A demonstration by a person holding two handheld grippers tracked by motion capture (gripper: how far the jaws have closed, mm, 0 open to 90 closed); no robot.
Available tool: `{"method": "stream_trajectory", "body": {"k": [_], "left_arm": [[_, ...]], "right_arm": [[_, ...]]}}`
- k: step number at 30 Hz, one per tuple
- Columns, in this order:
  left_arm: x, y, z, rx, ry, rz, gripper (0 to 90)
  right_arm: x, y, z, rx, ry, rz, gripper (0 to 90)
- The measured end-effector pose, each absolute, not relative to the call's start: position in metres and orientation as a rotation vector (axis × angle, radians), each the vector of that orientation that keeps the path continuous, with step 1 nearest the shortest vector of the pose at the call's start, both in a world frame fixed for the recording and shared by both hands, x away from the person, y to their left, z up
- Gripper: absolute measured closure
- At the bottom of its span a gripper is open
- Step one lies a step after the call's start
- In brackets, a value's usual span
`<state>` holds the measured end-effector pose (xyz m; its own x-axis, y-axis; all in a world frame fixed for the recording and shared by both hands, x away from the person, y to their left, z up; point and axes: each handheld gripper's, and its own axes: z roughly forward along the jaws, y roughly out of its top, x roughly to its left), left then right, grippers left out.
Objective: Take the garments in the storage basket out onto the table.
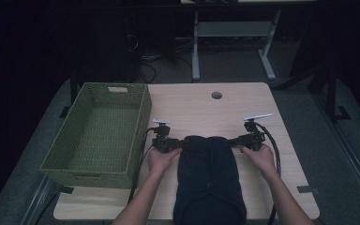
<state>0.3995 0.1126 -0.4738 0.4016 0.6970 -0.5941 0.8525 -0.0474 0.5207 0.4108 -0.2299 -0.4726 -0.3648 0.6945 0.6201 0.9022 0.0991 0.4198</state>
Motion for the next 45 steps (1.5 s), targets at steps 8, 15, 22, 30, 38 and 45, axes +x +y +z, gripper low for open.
{"method": "stream_trajectory", "body": {"k": [8, 15, 22, 30, 38, 45], "left_arm": [[0.402, 0.11, -0.473, 1.823, 1.36, -0.206, 72.3], [0.405, 0.112, -0.471, 1.805, 1.33, -0.232, 81.2], [0.409, 0.11, -0.461, 1.807, 1.296, -0.227, 82.2], [0.417, 0.111, -0.448, 1.801, 1.276, -0.213, 82.4], [0.423, 0.109, -0.43, 1.783, 1.247, -0.19, 82.5], [0.43, 0.11, -0.414, 1.759, 1.228, -0.169, 82.5]], "right_arm": [[0.413, -0.23, -0.476, -1.578, -2.106, -1.131, 75.6], [0.412, -0.231, -0.471, -1.562, -2.113, -1.153, 79.0], [0.412, -0.236, -0.464, -1.561, -2.089, -1.196, 79.4], [0.418, -0.24, -0.449, -1.535, -2.1, -1.24, 79.6], [0.424, -0.243, -0.433, -1.522, -2.094, -1.28, 79.7], [0.431, -0.243, -0.417, -1.514, -2.11, -1.298, 79.7]]}}
